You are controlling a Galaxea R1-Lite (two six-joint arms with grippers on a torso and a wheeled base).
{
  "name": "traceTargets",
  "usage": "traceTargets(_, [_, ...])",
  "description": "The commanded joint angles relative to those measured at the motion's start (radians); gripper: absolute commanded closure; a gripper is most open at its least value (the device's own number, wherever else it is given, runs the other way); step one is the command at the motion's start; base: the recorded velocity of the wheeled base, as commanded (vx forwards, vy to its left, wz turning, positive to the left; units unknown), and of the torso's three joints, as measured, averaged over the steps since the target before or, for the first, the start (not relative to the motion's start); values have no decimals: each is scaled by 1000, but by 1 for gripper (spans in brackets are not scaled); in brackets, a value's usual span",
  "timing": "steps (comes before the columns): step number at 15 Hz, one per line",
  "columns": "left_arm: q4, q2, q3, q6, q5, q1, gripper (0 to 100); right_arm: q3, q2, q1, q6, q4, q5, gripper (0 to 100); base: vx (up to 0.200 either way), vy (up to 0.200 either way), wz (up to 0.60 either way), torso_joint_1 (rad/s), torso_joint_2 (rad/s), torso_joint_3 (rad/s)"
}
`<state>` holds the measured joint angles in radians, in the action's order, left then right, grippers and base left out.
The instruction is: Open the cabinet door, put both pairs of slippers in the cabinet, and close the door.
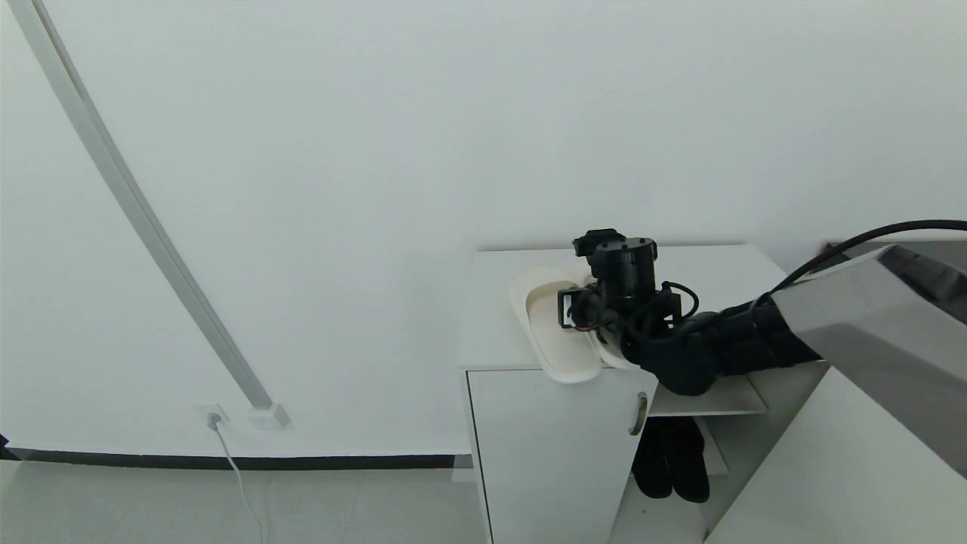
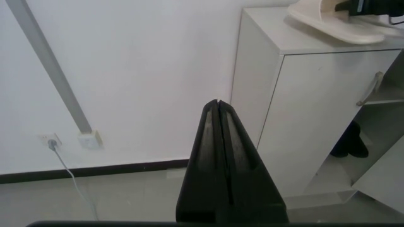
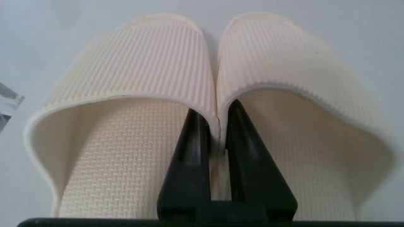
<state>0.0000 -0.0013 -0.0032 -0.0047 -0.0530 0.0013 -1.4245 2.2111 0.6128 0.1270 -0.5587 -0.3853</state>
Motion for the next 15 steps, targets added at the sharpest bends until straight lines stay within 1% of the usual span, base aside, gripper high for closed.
traceTargets(1, [0,1,0,0,-1,0,100,271,-243,36,-3,-78,28,100,0,0,0,0,0,0])
traceTargets(3, [0,1,0,2,-1,0,100,424,-378,65,-3,-82,49,100,0,0,0,0,0,0])
traceTargets(6, [0,1,0,3,-1,0,100,593,-519,122,3,-82,51,100,0,0,0,0,0,0])
traceTargets(9, [0,1,0,2,-1,0,100,694,-599,173,19,-84,54,100,0,0,0,0,0,0])
traceTargets(11, [0,1,0,0,-1,0,100,700,-602,185,52,-82,54,100,0,0,0,0,0,0])
traceTargets(14, [0,1,0,0,-1,0,100,700,-593,185,56,-84,51,100,0,0,0,0,0,0])
traceTargets(15, [0,1,0,0,-1,0,100,700,-593,186,56,-84,49,100,-200,0,0,2,2,7])
